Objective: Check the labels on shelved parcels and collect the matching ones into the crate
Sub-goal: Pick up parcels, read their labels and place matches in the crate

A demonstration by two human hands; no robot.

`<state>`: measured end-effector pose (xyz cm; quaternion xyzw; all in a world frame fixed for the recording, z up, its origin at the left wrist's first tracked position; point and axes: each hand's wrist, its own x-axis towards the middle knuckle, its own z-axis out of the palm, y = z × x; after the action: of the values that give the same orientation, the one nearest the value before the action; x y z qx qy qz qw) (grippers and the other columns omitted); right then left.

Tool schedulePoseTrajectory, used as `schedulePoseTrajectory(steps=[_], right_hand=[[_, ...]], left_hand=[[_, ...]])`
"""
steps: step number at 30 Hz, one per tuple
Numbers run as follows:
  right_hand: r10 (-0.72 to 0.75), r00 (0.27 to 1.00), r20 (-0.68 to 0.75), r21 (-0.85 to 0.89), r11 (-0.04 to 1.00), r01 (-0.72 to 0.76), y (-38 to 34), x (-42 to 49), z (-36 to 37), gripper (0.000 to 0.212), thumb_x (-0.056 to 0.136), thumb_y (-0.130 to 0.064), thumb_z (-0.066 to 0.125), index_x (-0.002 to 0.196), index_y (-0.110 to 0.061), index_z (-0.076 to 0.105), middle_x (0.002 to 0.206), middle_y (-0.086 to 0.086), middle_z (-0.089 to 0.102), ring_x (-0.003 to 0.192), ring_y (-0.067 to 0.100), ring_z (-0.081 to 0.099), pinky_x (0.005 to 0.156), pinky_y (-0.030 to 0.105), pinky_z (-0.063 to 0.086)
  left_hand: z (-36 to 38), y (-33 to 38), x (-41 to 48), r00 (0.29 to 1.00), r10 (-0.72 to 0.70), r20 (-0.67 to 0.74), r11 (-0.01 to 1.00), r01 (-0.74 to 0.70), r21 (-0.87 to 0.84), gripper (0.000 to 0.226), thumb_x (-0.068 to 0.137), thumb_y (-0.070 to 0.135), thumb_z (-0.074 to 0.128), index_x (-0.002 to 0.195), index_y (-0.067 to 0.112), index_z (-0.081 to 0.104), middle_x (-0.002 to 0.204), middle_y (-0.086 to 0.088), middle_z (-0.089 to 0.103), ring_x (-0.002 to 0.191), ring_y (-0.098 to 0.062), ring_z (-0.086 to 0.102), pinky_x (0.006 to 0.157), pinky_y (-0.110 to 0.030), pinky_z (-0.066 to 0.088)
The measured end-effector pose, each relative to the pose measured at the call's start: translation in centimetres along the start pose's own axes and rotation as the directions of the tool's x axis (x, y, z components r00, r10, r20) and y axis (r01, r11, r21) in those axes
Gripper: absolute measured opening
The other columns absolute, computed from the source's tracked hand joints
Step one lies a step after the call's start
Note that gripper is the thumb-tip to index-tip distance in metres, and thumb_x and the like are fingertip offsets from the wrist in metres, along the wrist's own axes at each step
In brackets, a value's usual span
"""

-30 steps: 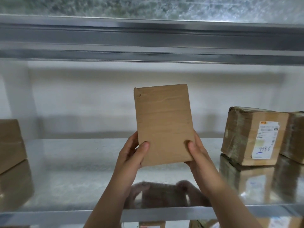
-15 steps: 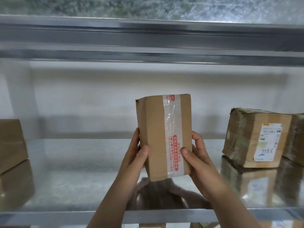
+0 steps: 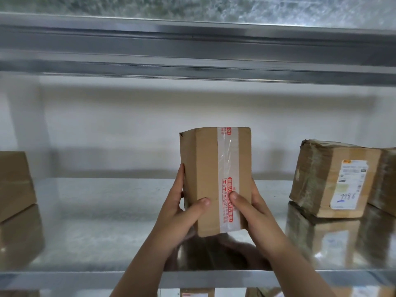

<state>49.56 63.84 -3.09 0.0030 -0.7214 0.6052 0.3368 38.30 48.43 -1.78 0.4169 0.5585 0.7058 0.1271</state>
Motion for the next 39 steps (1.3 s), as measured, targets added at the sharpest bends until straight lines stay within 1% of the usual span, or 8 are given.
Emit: schedulePoseTrajectory(steps=[7,12,15,17,22,25,35,39], right_hand=[[0.041,0.998,-0.043,0.059,0.998,-0.038,-0.8,0.3,0.2,0.057,0.089,-0.066,0.059,0.143,-0.053,0.046,0.142,-0.008,0.064,0.125,0.008,0.067,0.101,0.043,0.056],[0.017,0.998,-0.062,0.144,0.989,-0.008,-1.4,-0.2,-0.4,0.102,0.065,-0.099,0.056,0.139,-0.028,0.053,0.14,-0.001,0.067,0.135,0.02,0.061,0.114,0.052,0.047],[0.04,0.999,-0.037,0.195,0.98,-0.032,-2.1,0.1,-0.7,0.106,0.065,-0.09,0.07,0.141,-0.019,0.053,0.136,0.006,0.07,0.13,0.026,0.065,0.104,0.045,0.051],[0.074,0.997,-0.005,0.203,0.976,-0.072,-2.2,0.3,-0.9,0.1,0.066,-0.075,0.083,0.143,-0.021,0.048,0.135,0.006,0.07,0.129,0.03,0.065,0.097,0.043,0.056],[0.073,0.988,0.139,0.156,0.983,-0.095,-2.6,0.1,0.0,0.066,0.093,-0.031,0.06,0.155,-0.04,0.039,0.144,0.0,0.065,0.131,0.027,0.065,0.097,0.047,0.061],[0.033,0.994,0.104,0.119,0.992,-0.045,-2.3,0.1,0.5,0.069,0.09,-0.026,0.063,0.154,-0.04,0.041,0.137,-0.005,0.07,0.125,0.02,0.068,0.093,0.035,0.061],[-0.003,0.999,0.046,0.001,1.0,0.003,-1.4,0.4,1.3,0.067,0.091,-0.027,0.061,0.155,-0.04,0.042,0.138,-0.004,0.069,0.127,0.02,0.067,0.098,0.042,0.059],[0.018,0.997,0.071,0.09,0.996,-0.025,-1.5,0.0,0.6,0.067,0.09,-0.037,0.066,0.153,-0.041,0.042,0.141,0.0,0.066,0.13,0.025,0.064,0.098,0.044,0.059]], left_hand=[[-1.0,-1.0,0.0,0.998,-0.002,-0.061,1.0,0.002,-0.013,0.065,0.098,0.029,0.067,0.149,0.058,0.038,0.148,0.014,0.054,0.125,-0.011,0.063,0.077,-0.026,0.062],[-1.9,-1.2,0.8,0.993,0.072,-0.097,0.995,-0.064,0.079,0.082,0.066,0.014,0.063,0.144,0.04,0.056,0.144,0.015,0.061,0.137,-0.01,0.053,0.101,-0.035,0.051],[-1.8,-1.2,0.9,0.991,0.053,-0.123,0.998,-0.057,-0.033,0.058,0.076,0.017,0.055,0.13,0.036,0.067,0.134,0.014,0.069,0.131,-0.011,0.061,0.102,-0.039,0.05],[-1.5,-0.8,0.4,0.99,0.036,-0.133,0.998,-0.042,-0.049,0.033,0.095,0.042,0.055,0.125,0.036,0.066,0.125,0.017,0.071,0.122,-0.008,0.066,0.099,-0.042,0.053],[-0.6,0.2,-0.5,1.0,0.0,0.016,0.994,0.002,-0.106,0.056,0.091,0.046,0.071,0.14,0.044,0.045,0.127,0.015,0.07,0.116,-0.012,0.071,0.08,-0.026,0.061],[-0.6,-0.2,-0.3,1.0,0.022,0.021,0.994,-0.019,-0.107,0.075,0.082,0.033,0.072,0.149,0.046,0.039,0.135,0.009,0.067,0.118,-0.016,0.07,0.081,-0.028,0.062],[-0.8,-0.4,0.0,0.998,0.048,-0.037,0.992,-0.052,-0.112,0.071,0.079,0.03,0.071,0.143,0.048,0.045,0.129,0.015,0.068,0.113,-0.01,0.071,0.076,-0.026,0.062],[-0.9,-0.1,0.5,0.995,-0.013,-0.099,0.989,-0.002,-0.146,0.046,0.086,0.054,0.064,0.13,0.046,0.054,0.127,0.014,0.069,0.115,-0.014,0.07,0.082,-0.034,0.062]])
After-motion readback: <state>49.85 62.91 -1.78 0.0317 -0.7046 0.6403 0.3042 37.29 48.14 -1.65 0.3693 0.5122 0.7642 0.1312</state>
